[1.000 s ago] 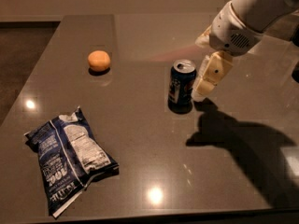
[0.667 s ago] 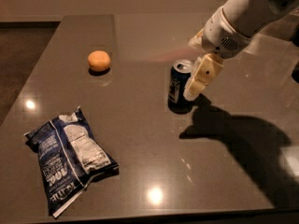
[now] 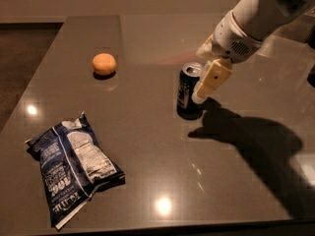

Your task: Move pepsi can near blue chip bag

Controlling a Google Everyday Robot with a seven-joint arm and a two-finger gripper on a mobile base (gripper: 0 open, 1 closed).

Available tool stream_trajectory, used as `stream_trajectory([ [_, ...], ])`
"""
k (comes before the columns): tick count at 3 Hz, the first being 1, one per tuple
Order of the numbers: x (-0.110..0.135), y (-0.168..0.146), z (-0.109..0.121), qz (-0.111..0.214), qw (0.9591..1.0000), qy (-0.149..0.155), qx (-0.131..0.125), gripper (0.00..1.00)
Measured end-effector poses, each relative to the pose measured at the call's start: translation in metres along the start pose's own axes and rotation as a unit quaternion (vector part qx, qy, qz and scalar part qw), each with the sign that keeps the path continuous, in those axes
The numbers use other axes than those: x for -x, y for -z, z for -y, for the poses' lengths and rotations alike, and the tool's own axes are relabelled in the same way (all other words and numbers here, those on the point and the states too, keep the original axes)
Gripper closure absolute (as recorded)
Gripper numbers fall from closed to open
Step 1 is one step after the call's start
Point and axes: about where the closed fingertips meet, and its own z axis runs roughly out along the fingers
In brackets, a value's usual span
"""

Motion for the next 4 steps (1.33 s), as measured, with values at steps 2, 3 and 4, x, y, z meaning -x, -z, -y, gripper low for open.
stream_trajectory([
  [2, 0.006, -0.006, -0.004, 0.007, 0.9998, -0.002, 0.018, 0.62],
  [3, 0.018, 0.001, -0.022, 0.007, 0.9997, 0.01, 0.023, 0.85],
  [4, 0.049, 0.01, -0.067, 0.016, 0.9977, 0.049, 0.044, 1.0],
])
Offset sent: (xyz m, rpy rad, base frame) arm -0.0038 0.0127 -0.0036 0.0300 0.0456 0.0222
